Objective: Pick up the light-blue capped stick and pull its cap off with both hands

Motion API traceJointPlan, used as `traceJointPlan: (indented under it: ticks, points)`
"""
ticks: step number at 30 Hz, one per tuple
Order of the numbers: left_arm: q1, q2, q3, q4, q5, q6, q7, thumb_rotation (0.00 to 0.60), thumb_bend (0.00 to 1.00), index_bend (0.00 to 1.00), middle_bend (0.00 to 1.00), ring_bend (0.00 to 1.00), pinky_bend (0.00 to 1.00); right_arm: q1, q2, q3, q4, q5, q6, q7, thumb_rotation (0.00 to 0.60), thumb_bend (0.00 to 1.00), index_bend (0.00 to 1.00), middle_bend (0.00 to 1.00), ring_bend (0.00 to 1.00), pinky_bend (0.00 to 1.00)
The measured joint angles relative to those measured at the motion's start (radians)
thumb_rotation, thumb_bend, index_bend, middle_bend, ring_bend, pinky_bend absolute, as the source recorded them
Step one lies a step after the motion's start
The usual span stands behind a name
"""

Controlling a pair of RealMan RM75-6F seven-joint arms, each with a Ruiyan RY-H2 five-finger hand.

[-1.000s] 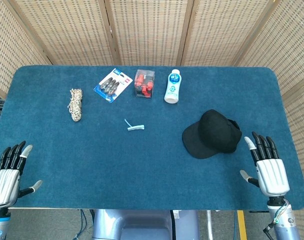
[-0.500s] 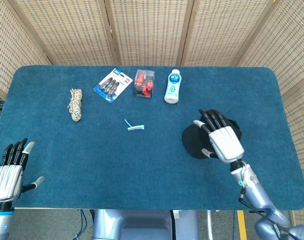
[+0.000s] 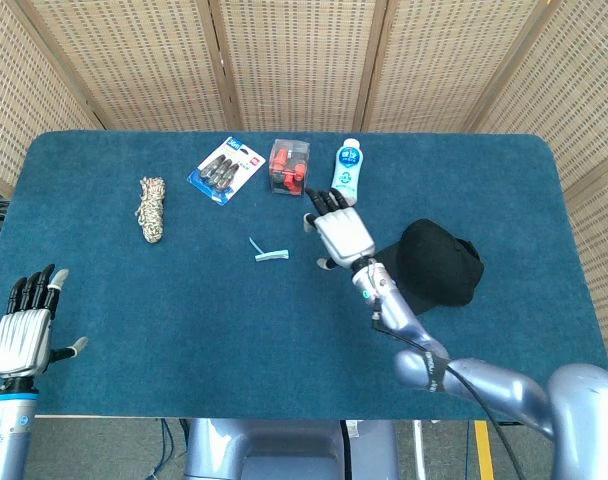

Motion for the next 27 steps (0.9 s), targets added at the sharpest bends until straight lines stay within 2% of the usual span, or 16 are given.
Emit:
traceJointPlan:
  ticks: [4, 11, 18, 22, 27]
  points:
    - [-0.009, -0.003, -0.01, 0.007, -0.026, -0.011, 0.003, 0.6, 0.0, 0.0, 0.0, 0.0, 0.0, 0.079, -0.107, 0.006, 0.138, 0.042, -0.029, -0.007, 0.6, 0.09, 0.41, 0.03, 0.0, 0.0]
    - [-0.02, -0.002, -0.016, 0.019, -0.06, -0.031, -0.005, 0.6, 0.0, 0.0, 0.0, 0.0, 0.0, 0.147, -0.212, 0.001, 0.298, 0.066, -0.056, -0.006, 0.6, 0.1, 0.42, 0.03, 0.0, 0.0]
    - [-0.026, 0.006, -0.02, 0.024, -0.078, -0.036, -0.022, 0.6, 0.0, 0.0, 0.0, 0.0, 0.0, 0.228, -0.332, 0.007, 0.536, 0.113, -0.115, -0.003, 0.6, 0.15, 0.43, 0.03, 0.0, 0.0]
    - [-0.027, 0.008, -0.017, 0.027, -0.083, -0.037, -0.03, 0.6, 0.0, 0.0, 0.0, 0.0, 0.0, 0.266, -0.387, 0.017, 0.641, 0.137, -0.151, 0.007, 0.6, 0.28, 0.44, 0.03, 0.0, 0.0]
    - [-0.027, 0.011, -0.019, 0.03, -0.094, -0.035, -0.038, 0.6, 0.0, 0.0, 0.0, 0.0, 0.0, 0.312, -0.449, 0.036, 0.752, 0.16, -0.202, 0.034, 0.6, 0.35, 0.45, 0.04, 0.0, 0.0]
